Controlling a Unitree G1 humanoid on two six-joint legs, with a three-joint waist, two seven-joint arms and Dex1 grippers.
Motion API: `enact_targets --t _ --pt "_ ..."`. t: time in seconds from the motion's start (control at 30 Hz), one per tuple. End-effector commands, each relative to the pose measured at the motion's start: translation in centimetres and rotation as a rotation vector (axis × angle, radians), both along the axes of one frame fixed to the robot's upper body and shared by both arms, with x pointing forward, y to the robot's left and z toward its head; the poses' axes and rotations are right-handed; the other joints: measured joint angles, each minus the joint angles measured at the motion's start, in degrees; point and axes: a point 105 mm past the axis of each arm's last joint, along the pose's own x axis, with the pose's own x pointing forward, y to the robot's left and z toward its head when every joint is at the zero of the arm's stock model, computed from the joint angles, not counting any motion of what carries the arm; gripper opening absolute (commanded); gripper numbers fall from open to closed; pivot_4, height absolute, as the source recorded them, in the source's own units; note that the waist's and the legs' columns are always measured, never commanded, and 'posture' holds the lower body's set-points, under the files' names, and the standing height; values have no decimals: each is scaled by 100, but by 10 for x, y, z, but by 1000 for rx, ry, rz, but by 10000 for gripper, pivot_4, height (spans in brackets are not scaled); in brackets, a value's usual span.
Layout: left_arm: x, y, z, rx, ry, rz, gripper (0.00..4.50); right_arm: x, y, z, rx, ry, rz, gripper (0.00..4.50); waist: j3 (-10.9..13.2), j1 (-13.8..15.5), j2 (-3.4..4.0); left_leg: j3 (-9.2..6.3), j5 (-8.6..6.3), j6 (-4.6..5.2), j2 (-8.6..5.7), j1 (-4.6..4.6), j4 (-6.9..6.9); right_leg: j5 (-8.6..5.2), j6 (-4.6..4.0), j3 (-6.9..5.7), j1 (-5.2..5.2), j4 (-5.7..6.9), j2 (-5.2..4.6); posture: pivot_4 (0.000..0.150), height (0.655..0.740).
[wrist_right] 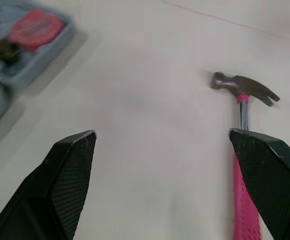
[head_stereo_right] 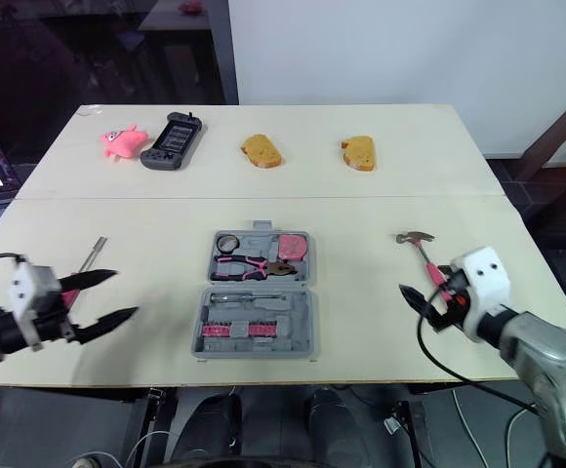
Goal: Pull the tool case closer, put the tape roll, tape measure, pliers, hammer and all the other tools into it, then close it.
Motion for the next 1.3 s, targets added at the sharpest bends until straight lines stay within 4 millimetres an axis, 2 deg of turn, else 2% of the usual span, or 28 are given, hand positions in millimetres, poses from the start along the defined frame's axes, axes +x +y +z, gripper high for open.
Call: enact_targets --t 0.03,0.1,0.2,0.4,0.5,0.67,0.87,1.07,1.17,1.27,1.3 --pt "-7 -32 10 -50 13 -106 44699 19 -2 4 -42 -9 -111 45000 0 0 0 0 0 0 0 0 -2 0 0 0 -3 0 0 1500 7400" --pt "-14 -52 12 -71 36 -184 44699 31 -12 0 -52 23 -198 45000 1 1 3 -1 0 0 -1 -2 -2 0 0 0 -4 0 0 1500 7400" --pt "-14 -80 25 -111 -17 -249 44699 53 -30 -4 -60 74 -311 45000 1 14 3 -1 0 0 -4 -6 4 0 0 1 -4 0 -1 1500 7400" --pt "-17 -103 36 -144 -56 -277 44699 68 -47 -20 -73 204 -358 45000 1 1 8 -2 0 2 -5 -5 -1 2 4 1 -6 0 0 1500 7400" --pt "-19 -107 40 -157 -62 -267 44699 71 -55 -24 -88 235 -369 45000 2 -2 12 -2 -1 3 -5 -7 -3 2 5 0 -8 0 0 1500 7400" --pt "-23 -108 42 -174 -63 -252 44699 80 -56 -28 -97 256 -347 45000 3 -33 14 -1 -1 3 -5 -5 4 3 5 2 -6 0 1 1500 7400" --pt "-24 -104 40 -171 -59 -231 44699 97 -39 -23 -64 227 -258 45000 4 -51 15 -1 -1 3 -5 -6 2 3 5 2 -7 0 1 1500 7400" --pt "-25 -105 42 -171 -76 -225 44699 102 -48 -37 -91 268 -291 45000 4 -51 15 -2 -1 3 -6 -7 4 3 5 1 -6 0 0 1500 7400" --pt "-24 -105 42 -173 -81 -220 44699 106 -45 -43 -70 281 -285 45000 4 -84 15 -1 -1 3 -6 -6 3 3 5 2 -6 0 0 1500 7400" --pt "-24 -105 42 -172 -81 -217 45000 108 -45 -48 -67 294 -279 36795 3 -136 14 -2 -1 3 -5 -3 3 3 5 2 -2 0 1 1500 7400" --pt "-24 -105 41 -170 -80 -214 45000 109 -43 -49 -60 298 -270 31927 3 -138 14 -2 -1 3 -5 -3 3 3 5 2 -3 0 1 1500 7400"
